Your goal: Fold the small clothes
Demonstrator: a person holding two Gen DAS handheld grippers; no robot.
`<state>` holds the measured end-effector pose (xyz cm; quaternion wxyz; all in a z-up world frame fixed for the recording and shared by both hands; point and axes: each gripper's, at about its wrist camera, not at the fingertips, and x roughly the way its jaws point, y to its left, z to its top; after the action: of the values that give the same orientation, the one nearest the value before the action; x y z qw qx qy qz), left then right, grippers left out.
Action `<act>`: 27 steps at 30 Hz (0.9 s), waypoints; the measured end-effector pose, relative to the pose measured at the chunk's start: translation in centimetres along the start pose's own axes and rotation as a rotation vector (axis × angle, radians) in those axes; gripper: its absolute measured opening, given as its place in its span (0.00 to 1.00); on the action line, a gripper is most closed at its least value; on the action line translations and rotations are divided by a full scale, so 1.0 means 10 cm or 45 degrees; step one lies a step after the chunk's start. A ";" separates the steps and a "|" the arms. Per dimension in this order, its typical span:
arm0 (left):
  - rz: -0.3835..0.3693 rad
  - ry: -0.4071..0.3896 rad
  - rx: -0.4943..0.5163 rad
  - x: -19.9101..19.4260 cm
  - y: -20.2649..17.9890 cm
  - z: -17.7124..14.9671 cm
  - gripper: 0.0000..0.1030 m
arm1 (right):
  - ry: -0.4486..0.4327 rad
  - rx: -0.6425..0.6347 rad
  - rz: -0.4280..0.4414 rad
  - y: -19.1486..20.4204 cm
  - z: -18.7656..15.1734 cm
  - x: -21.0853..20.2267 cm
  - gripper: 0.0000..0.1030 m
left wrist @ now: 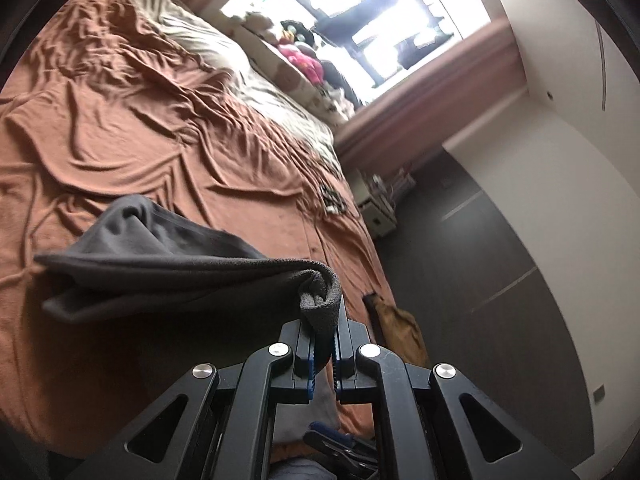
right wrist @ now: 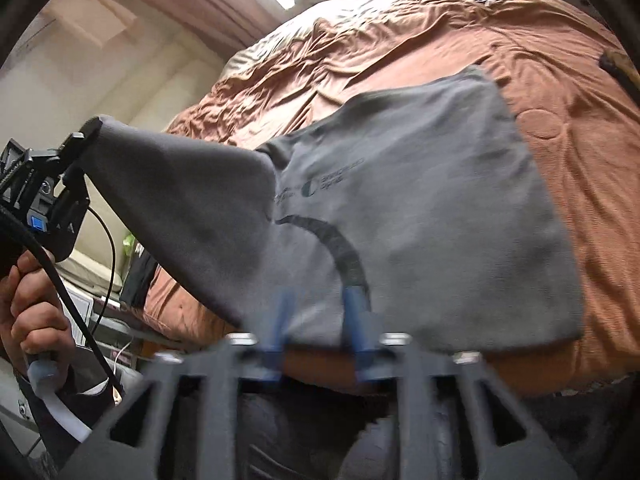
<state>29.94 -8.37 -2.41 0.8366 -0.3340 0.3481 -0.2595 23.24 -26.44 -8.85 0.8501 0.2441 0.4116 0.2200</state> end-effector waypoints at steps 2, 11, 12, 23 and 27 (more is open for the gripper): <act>-0.003 0.041 0.017 0.13 -0.06 -0.04 0.06 | -0.020 -0.002 0.000 -0.06 -0.03 -0.10 0.53; -0.009 0.207 0.110 0.70 -0.36 -0.30 0.06 | -0.067 0.071 -0.041 -0.47 -0.23 -0.52 0.53; -0.007 0.227 0.120 0.77 -0.40 -0.35 0.06 | -0.072 0.084 -0.040 -0.53 -0.26 -0.57 0.53; -0.011 0.512 0.178 1.62 -0.54 -0.94 0.06 | -0.132 0.123 -0.057 -0.80 -0.46 -0.94 0.53; 0.007 0.593 0.197 1.82 -0.54 -1.14 0.06 | -0.146 0.110 -0.079 -0.84 -0.53 -0.99 0.53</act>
<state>31.55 -28.28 -11.90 0.7577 -0.1992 0.5114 -0.3530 14.86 -37.47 -10.82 0.8673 0.2798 0.3787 0.1615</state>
